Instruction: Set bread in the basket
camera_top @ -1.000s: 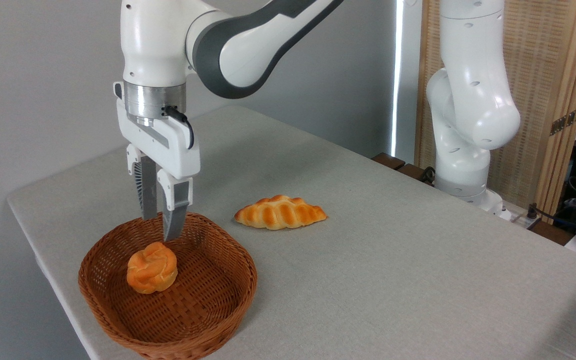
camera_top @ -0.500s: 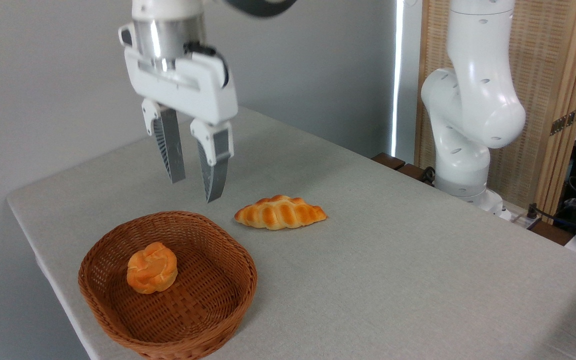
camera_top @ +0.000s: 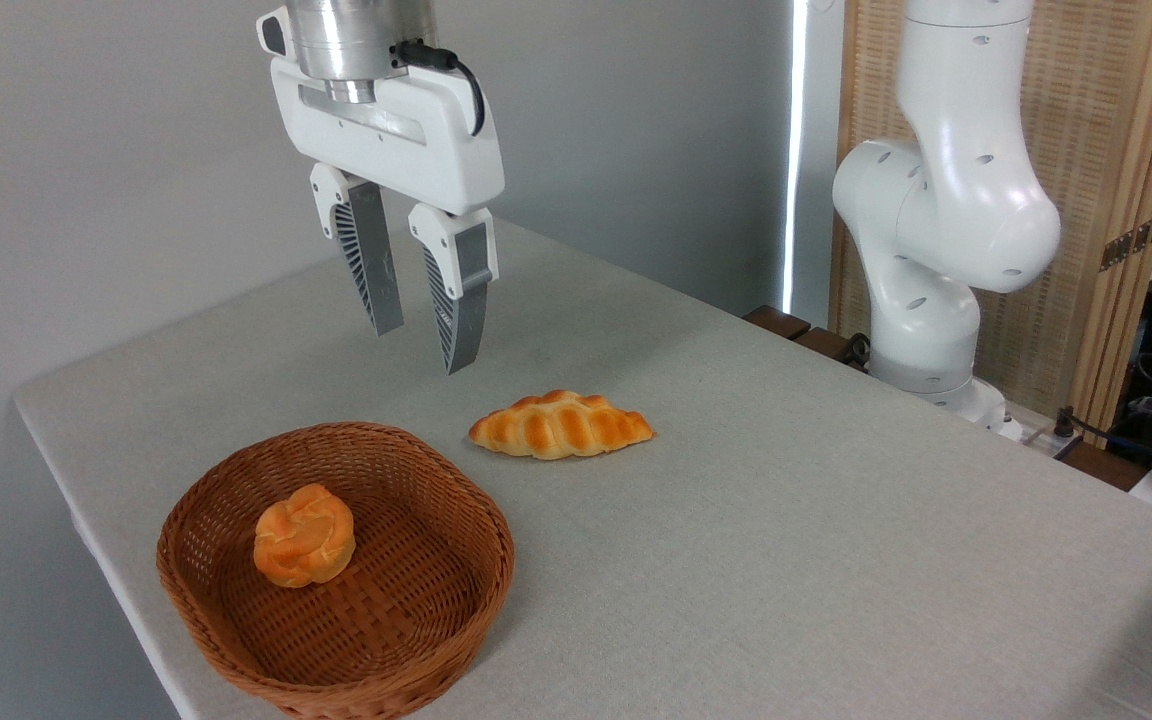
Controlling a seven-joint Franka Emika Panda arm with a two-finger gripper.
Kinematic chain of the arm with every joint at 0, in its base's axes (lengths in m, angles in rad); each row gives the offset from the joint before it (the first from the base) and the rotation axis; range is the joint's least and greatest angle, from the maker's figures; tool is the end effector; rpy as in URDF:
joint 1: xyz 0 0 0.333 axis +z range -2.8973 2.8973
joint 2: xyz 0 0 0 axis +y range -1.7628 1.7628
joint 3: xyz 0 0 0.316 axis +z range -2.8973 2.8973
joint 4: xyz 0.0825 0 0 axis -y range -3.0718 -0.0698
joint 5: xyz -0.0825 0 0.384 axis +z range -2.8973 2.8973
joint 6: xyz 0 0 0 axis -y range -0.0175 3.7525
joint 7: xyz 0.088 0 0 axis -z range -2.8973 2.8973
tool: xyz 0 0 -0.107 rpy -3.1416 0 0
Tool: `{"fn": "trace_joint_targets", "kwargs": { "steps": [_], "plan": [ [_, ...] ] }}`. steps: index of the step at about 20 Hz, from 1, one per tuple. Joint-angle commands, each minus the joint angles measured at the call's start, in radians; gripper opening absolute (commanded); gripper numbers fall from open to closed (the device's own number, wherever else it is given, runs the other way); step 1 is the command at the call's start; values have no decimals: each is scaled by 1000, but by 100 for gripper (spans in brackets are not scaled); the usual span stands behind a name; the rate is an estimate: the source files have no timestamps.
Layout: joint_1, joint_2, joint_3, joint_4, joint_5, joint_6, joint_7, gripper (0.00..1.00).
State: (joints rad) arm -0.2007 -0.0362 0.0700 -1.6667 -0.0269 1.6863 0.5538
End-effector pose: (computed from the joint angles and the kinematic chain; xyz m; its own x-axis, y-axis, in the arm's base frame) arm 0.5481 -0.0740 0.6093 0.7746 -0.6293 0.0628 -0.6303 -0.7763 -0.0043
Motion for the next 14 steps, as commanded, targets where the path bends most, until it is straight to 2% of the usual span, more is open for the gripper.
{"fn": "trace_joint_targets", "kwargs": {
  "steps": [1, 5, 14],
  "plan": [
    [46, -4, -35, 5, -15, -40, 28, 100],
    [90, -5, -58, 5, -15, -40, 29, 100],
    [125, -11, -62, 7, -15, -42, 29, 100]
  ]
}}
